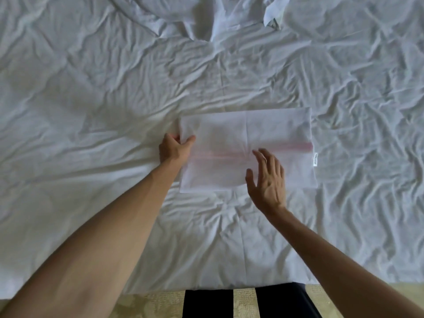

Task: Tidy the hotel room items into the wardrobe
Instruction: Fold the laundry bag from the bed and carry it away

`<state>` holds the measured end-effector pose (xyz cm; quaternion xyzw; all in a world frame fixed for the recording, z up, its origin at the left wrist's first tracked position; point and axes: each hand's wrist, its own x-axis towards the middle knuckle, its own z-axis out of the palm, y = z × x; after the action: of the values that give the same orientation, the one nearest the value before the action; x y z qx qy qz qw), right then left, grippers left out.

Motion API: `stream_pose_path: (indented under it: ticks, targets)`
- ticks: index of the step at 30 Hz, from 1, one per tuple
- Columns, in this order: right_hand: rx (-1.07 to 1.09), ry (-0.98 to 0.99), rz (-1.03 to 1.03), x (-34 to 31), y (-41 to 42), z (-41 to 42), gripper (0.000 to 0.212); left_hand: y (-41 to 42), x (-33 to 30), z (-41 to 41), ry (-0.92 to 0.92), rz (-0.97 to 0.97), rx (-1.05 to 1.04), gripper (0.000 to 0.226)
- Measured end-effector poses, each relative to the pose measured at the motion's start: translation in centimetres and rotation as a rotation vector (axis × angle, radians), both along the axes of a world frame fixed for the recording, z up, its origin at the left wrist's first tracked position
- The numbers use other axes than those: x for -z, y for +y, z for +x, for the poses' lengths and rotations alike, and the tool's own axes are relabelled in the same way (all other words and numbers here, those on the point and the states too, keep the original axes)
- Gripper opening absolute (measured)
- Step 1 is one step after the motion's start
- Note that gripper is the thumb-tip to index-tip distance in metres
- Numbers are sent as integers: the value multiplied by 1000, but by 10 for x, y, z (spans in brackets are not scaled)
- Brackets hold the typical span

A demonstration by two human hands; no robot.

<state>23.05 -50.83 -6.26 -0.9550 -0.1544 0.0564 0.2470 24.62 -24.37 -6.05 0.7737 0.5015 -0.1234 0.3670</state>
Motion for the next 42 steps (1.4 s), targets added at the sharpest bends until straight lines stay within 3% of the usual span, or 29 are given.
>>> stream_pose_path:
  ticks: [6,12,16,18,21,25,27,31,33,38,42]
  targets:
    - [-121,91,-272,48,-28,-23,65,13,22,-10,11,-38,122,36]
    - [31,98,-196,31,-3,-35,75,21,8,-4,-14,-106,127,34]
    - [-362,56,-87,27,76,-65,99,30,5,9,-81,-121,130,30]
    - [-428,51,-105,37,113,-70,100,36,8,15,-98,-98,175,27]
    - [-193,39,-41,45,145,-60,82,45,13,21,-80,-91,227,29]
    - [21,-9,165,27,146,-40,19,42,0,31,-146,-135,150,29]
    - [153,57,302,2,131,-33,8,27,-23,42,-207,-149,118,26]
    - [484,343,596,-51,74,-30,25,-38,-77,73,-315,-303,162,23]
    - [593,427,610,-59,34,-26,35,-81,-91,91,-321,-394,206,20]
    - [733,436,367,-33,-65,0,40,-181,-65,117,-260,-466,299,20]
    - [615,438,125,-9,-110,19,42,-225,-17,127,-151,-364,454,27]
